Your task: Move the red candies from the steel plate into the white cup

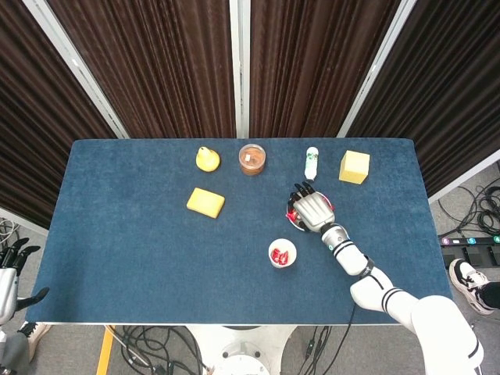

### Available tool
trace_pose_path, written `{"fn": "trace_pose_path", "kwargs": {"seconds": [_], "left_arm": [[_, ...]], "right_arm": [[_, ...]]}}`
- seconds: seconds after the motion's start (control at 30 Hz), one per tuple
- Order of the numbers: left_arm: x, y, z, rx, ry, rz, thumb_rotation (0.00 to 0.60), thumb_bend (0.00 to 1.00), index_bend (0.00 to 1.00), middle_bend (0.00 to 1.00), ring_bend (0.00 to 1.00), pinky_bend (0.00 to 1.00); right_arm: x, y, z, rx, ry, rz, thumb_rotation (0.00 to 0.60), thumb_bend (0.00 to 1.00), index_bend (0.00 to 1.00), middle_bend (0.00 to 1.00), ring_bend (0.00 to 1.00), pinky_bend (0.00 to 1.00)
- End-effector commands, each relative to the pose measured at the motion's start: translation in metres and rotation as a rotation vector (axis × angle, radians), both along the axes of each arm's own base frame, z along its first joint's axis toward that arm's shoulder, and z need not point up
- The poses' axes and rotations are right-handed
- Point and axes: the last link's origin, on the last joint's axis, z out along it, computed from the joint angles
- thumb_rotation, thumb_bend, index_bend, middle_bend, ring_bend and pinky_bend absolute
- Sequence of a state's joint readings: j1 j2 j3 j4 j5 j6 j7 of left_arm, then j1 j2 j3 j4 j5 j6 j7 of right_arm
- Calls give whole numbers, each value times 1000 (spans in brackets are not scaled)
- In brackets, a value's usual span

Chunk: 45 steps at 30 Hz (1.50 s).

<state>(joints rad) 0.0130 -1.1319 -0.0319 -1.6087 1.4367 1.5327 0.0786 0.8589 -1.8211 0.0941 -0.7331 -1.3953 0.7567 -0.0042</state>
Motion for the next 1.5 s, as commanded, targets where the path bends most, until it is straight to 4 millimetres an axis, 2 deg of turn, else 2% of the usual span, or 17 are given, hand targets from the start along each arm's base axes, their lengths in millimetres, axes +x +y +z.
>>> {"fn": "trace_pose_path", "kwargs": {"seconds": [0.03, 0.1, 0.43, 0.57, 0.67, 0.8, 0.93, 1.1, 1.5], "left_arm": [[0, 0, 0, 0, -1, 2, 600, 90, 306, 236, 215, 219], [-1, 0, 0, 1, -1, 4, 600, 90, 306, 236, 215, 219], [-2, 0, -1, 0, -2, 3, 600, 90, 306, 236, 215, 219], [-2, 1, 0, 0, -1, 1, 600, 90, 306, 236, 215, 219], [-2, 1, 0, -2, 2, 0, 600, 90, 306, 236, 215, 219], [0, 3, 0, -3, 4, -6, 600, 90, 306, 236, 215, 219], [3, 4, 0, -4, 6, -14, 600, 90, 306, 236, 215, 219], [4, 3, 0, -1, 6, -18, 600, 90, 306, 236, 215, 219], [3, -1, 0, 2, 0, -12, 600, 89, 306, 236, 215, 219]], "right_arm": [[0, -1, -2, -2, -2, -4, 600, 229, 413, 225, 0, 12], [0, -2, -2, -6, -4, -5, 600, 229, 431, 230, 0, 12], [-2, -4, 1, -25, -9, -1, 600, 360, 527, 258, 0, 12], [5, -1, 13, -46, -72, 29, 600, 365, 530, 258, 0, 12], [16, 7, 29, -54, -145, 91, 600, 365, 530, 259, 0, 12], [37, 33, 56, -29, -237, 215, 600, 364, 531, 262, 0, 12], [53, 60, 70, 24, -277, 297, 600, 363, 536, 257, 0, 12], [57, 84, 68, 87, -248, 336, 600, 363, 535, 238, 0, 0], [45, 98, 52, 125, -164, 334, 600, 363, 490, 195, 0, 0]]}}
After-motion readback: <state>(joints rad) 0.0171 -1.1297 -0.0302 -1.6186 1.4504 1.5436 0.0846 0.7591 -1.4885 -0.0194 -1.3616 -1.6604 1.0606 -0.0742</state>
